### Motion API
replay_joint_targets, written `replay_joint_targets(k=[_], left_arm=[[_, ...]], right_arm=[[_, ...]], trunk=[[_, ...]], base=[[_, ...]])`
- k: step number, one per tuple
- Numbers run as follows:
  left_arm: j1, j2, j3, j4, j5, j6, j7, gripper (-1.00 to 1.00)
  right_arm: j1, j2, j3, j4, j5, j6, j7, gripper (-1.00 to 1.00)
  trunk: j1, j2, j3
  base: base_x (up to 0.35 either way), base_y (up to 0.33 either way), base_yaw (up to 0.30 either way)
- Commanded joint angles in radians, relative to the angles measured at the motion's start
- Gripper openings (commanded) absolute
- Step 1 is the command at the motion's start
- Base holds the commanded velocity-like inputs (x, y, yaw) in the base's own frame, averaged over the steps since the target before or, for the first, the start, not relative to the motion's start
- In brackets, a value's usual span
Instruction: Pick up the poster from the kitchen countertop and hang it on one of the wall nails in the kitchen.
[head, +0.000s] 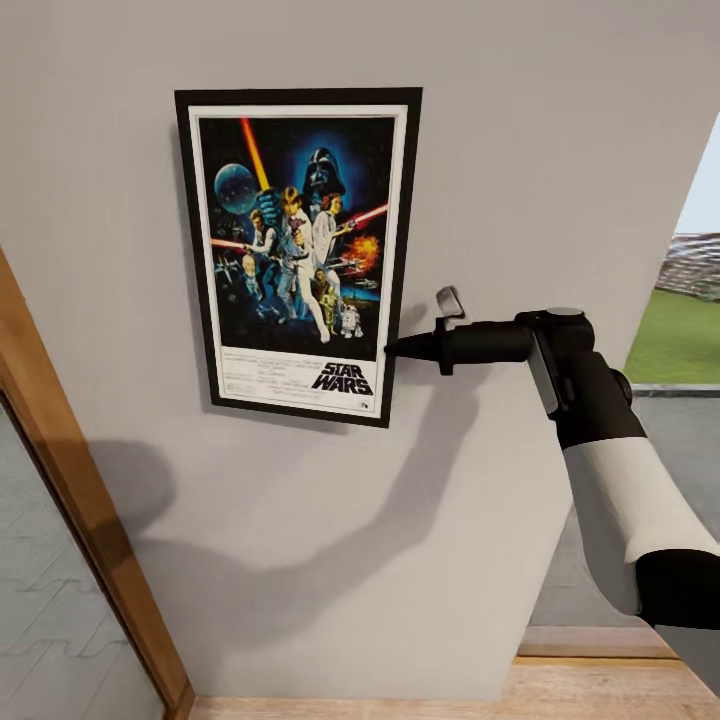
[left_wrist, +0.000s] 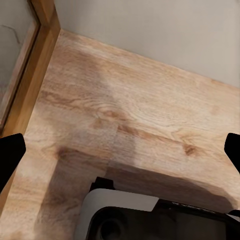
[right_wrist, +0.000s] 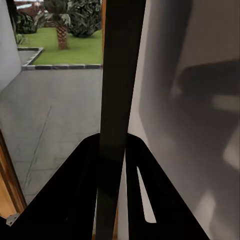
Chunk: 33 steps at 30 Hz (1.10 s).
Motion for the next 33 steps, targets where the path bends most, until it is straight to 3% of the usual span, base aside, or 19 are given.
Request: replay_joint_targets(k=[1,33], left_arm=[[0.000,0.000,0.004,0.000,0.000,-0.001,-0.006,1.00],[0.000,0.000,0.004,0.000,0.000,-0.001,-0.006,1.00]], right_arm=[[-0.001,-0.001,0.001,0.000,-0.003,0.014,0.004,-1.00],[-0.001,-0.001,0.002,0.000,-0.003,0.013,0.004,-1.00]], trunk=[[0.000,-0.001,-0.001],[0.000,-0.001,-0.001]], base=[[0.000,0.006,0.000],[0.027,0.000,0.000]])
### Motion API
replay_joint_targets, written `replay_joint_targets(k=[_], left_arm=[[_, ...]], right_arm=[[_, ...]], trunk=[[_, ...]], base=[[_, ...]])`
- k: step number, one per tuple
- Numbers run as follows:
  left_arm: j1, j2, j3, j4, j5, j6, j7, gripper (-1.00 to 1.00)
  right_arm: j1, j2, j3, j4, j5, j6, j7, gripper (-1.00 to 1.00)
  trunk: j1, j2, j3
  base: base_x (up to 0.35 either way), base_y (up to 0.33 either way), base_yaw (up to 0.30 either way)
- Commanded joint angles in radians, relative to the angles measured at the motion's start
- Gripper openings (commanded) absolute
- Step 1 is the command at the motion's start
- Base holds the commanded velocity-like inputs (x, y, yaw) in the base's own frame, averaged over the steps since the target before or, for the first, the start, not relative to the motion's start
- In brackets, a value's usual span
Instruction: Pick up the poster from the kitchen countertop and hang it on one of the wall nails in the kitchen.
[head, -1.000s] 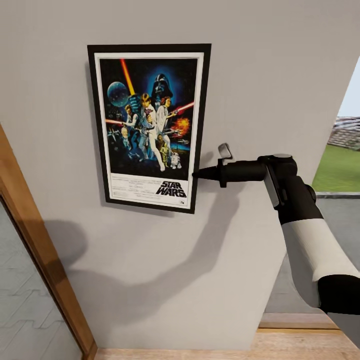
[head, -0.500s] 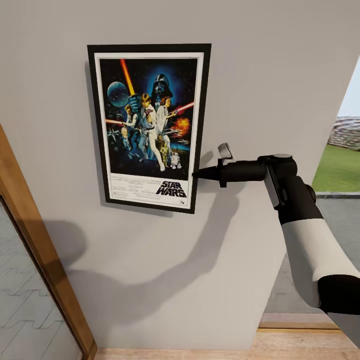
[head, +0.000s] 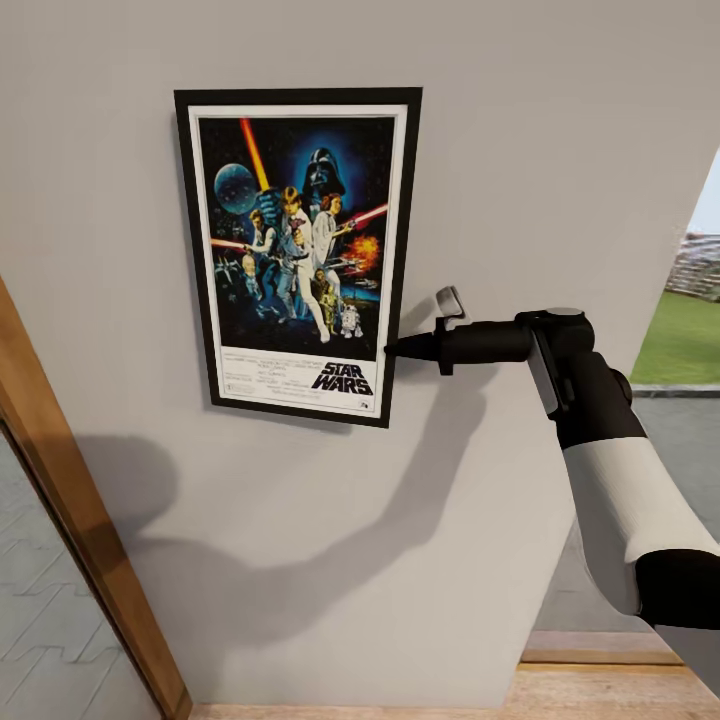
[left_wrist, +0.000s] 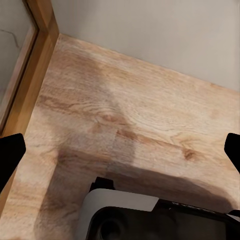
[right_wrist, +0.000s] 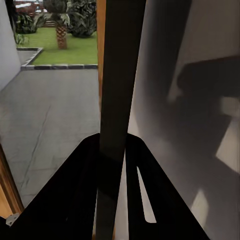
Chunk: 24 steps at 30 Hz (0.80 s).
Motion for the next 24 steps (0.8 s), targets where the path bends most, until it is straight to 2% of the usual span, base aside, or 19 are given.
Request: replay_joint_targets(k=[1,4,24], left_arm=[[0.000,0.000,0.004,0.000,0.001,-0.001,-0.006,1.00],[0.012,-0.005,0.004,-0.008,0.001,-0.007,-0.007,1.00],[0.021,-0.004,0.001,0.004,0.001,-0.007,-0.006,1.00]], right_arm=[[-0.001,-0.001,0.002,0.000,-0.003,0.014,0.004,-1.00],[0.001,0.007,0.003,-0.008,-0.003,0.017,-0.006,-1.00],[0.000,0.007,0.002,-0.004,-0.003,0.016,-0.001,-1.00]], trunk=[[0.000,-0.001,-0.001],[0.000,-0.001,-0.001],[0.000,-0.001,-0.001]], base=[[0.007,0.000,0.000],[0.001,0.000,0.000],[0.005,0.000,0.000]])
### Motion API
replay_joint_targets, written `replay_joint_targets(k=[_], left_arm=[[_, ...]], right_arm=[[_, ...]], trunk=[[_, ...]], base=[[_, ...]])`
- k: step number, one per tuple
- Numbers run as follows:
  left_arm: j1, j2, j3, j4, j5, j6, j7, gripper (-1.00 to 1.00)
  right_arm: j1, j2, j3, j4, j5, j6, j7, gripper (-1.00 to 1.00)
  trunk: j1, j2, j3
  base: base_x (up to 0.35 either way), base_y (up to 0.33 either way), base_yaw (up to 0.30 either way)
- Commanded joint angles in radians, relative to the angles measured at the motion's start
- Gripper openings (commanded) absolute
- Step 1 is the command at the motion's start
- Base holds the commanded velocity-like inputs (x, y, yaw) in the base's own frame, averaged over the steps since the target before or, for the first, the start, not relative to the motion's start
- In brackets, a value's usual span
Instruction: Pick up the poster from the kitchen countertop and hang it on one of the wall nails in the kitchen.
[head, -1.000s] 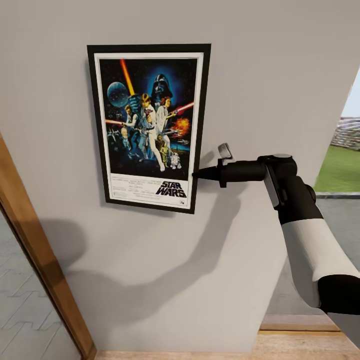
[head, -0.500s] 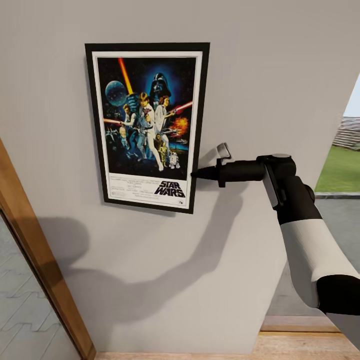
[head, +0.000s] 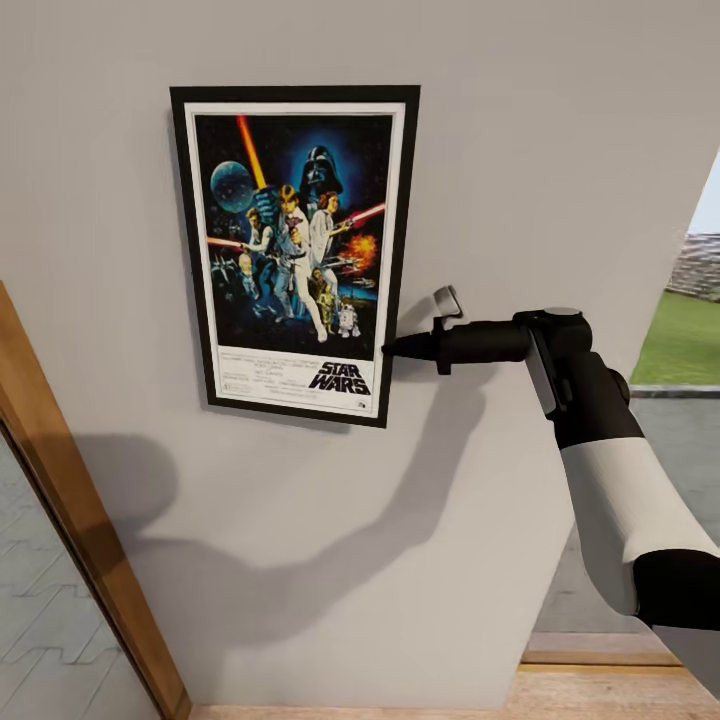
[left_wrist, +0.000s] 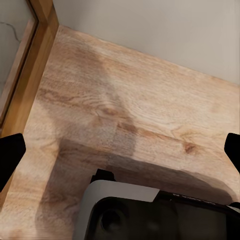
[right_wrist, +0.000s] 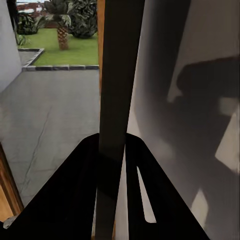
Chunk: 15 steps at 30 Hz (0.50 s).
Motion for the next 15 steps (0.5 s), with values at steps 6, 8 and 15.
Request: replay_joint_targets(k=[6,8,15], left_arm=[[0.001,0.000,0.005,-0.001,0.001,-0.002,-0.007,1.00],[0.001,0.000,0.005,0.000,0.001,-0.002,-0.007,1.00],[0.001,0.000,0.005,0.000,0.001,-0.002,-0.007,1.00]], right_arm=[[-0.001,-0.001,0.001,0.001,-0.003,0.011,0.002,-1.00],[-0.001,-0.001,0.001,0.001,-0.003,0.011,0.002,-1.00],[-0.001,-0.002,0.001,0.001,-0.003,0.012,0.003,1.00]], trunk=[[0.001,-0.001,-0.001],[0.001,-0.001,-0.001],[0.001,-0.001,-0.001]], base=[[0.185,0.000,0.000],[0.074,0.000,0.000],[0.020,0.000,0.000]])
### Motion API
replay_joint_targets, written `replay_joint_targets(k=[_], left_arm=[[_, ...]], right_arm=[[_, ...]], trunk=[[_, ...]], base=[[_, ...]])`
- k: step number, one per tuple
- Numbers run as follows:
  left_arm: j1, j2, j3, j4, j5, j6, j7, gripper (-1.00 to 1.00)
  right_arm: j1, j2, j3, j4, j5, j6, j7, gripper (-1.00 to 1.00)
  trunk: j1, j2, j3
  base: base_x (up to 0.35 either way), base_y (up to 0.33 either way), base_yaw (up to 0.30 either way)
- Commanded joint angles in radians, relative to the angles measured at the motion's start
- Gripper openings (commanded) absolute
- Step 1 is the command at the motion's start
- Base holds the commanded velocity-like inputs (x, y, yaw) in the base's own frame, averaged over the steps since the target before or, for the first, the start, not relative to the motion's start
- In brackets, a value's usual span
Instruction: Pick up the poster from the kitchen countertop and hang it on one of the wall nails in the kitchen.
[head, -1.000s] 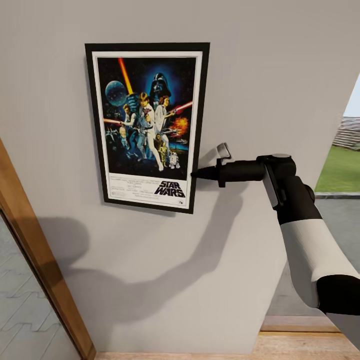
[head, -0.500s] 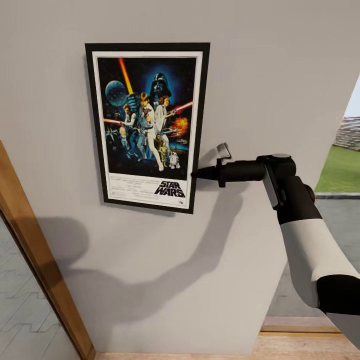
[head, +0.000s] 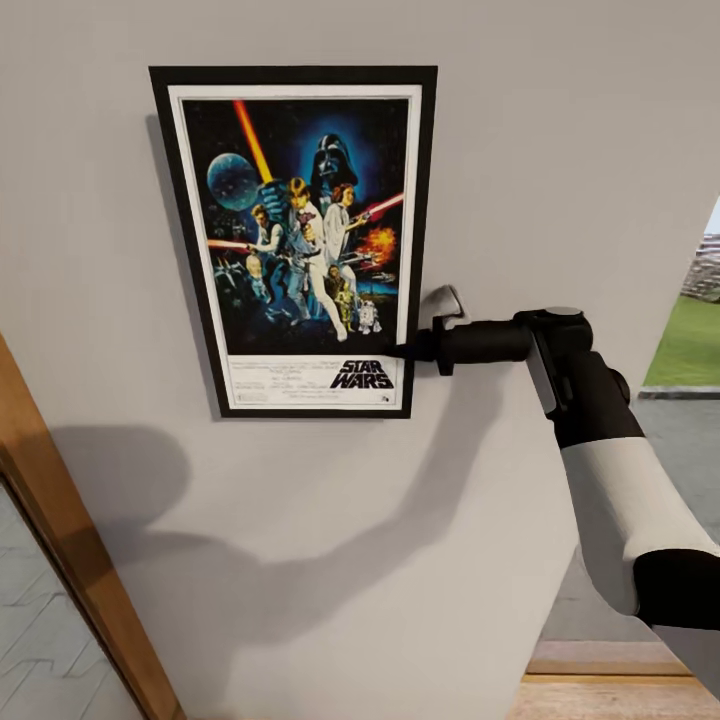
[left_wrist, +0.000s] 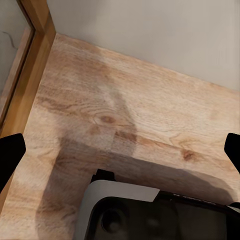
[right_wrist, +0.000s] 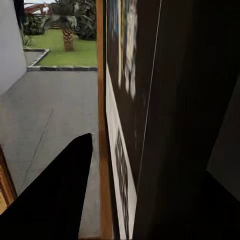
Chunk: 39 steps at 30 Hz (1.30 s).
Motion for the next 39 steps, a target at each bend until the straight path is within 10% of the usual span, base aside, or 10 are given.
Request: replay_joint_targets(k=[1,27,33,35,39], left_arm=[[0.000,-0.001,0.004,0.000,0.000,-0.001,-0.006,1.00],[0.000,0.000,0.004,0.001,0.000,-0.001,-0.007,1.00],[0.000,0.001,0.004,0.000,0.000,-0.001,-0.008,1.00],[0.000,0.000,0.004,0.000,0.000,-0.001,-0.009,1.00],[0.000,0.000,0.004,0.000,0.000,-0.001,-0.009,1.00]], right_arm=[[0.000,-0.001,0.002,0.002,0.006,0.028,-0.025,1.00],[0.003,-0.002,0.002,0.001,0.006,0.028,-0.023,1.00],[0.104,-0.006,0.002,-0.090,0.004,0.023,-0.020,1.00],[0.276,-0.012,-0.007,-0.226,0.004,0.019,-0.017,1.00],[0.398,-0.013,-0.047,-0.273,0.004,0.013,-0.011,1.00]], trunk=[[0.001,0.000,-0.001],[0.001,0.000,-0.001],[0.001,0.000,-0.001],[0.001,0.000,-0.001],[0.001,0.000,-0.001]], base=[[0.004,0.000,0.000],[-0.068,0.000,0.000],[-0.121,0.000,0.000],[-0.010,0.000,0.000],[-0.004,0.000,0.000]])
